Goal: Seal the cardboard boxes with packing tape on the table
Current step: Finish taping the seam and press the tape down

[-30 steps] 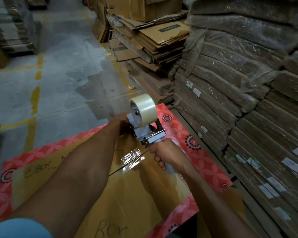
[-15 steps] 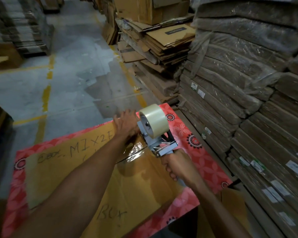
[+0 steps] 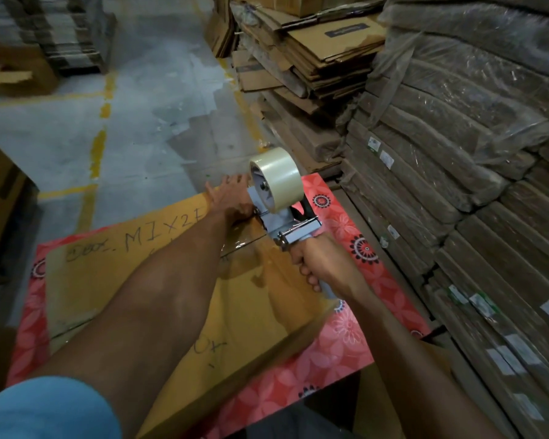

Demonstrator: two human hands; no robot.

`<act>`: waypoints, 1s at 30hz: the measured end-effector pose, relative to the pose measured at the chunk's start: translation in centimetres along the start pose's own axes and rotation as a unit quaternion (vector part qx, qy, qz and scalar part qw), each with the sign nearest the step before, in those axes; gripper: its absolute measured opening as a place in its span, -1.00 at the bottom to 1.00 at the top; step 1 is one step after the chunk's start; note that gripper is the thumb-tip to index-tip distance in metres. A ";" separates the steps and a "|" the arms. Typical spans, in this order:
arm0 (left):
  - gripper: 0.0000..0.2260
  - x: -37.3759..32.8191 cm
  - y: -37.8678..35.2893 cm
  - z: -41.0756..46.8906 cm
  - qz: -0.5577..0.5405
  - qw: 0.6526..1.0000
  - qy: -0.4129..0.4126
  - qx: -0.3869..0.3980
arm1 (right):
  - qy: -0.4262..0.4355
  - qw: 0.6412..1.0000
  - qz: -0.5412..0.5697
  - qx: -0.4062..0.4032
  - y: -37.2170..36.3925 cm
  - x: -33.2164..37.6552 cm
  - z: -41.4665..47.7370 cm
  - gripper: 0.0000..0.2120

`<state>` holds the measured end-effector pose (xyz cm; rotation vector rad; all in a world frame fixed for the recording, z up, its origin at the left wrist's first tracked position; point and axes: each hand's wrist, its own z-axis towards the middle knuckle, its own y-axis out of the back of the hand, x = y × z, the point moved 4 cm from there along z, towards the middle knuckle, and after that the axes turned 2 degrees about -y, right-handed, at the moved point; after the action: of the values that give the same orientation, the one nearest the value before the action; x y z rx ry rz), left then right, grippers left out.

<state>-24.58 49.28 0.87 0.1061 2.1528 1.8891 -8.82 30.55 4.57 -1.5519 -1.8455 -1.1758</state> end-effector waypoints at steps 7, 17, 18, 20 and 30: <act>-0.25 -0.9 -0.2 -0.6 -0.019 0.999 0.025 -0.027 | -0.067 0.997 0.042 0.003 2.9 -5.4 -5.3 -0.79; -0.19 -4.1 -2.7 -6.9 -0.018 0.997 0.066 -0.027 | -0.032 0.999 0.036 -0.003 2.8 -6.6 -6.3 -0.90; -0.20 -4.0 -2.6 -6.7 -0.013 0.997 0.065 -0.031 | -0.011 0.999 0.030 -0.007 2.8 -6.4 -6.2 -0.92; -0.22 -3.6 -2.3 -6.1 -0.008 0.998 0.061 -0.035 | 0.031 0.999 -0.018 -0.010 2.9 -5.6 -5.4 -0.91; -0.26 -2.2 -1.6 -3.2 -0.010 0.998 0.052 -0.031 | 0.030 0.999 -0.037 -0.005 1.9 -4.6 -3.3 -0.87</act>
<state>-23.12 45.47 0.03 -0.0258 2.1489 1.9896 -6.40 25.29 3.31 -1.4483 -1.8754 -1.2526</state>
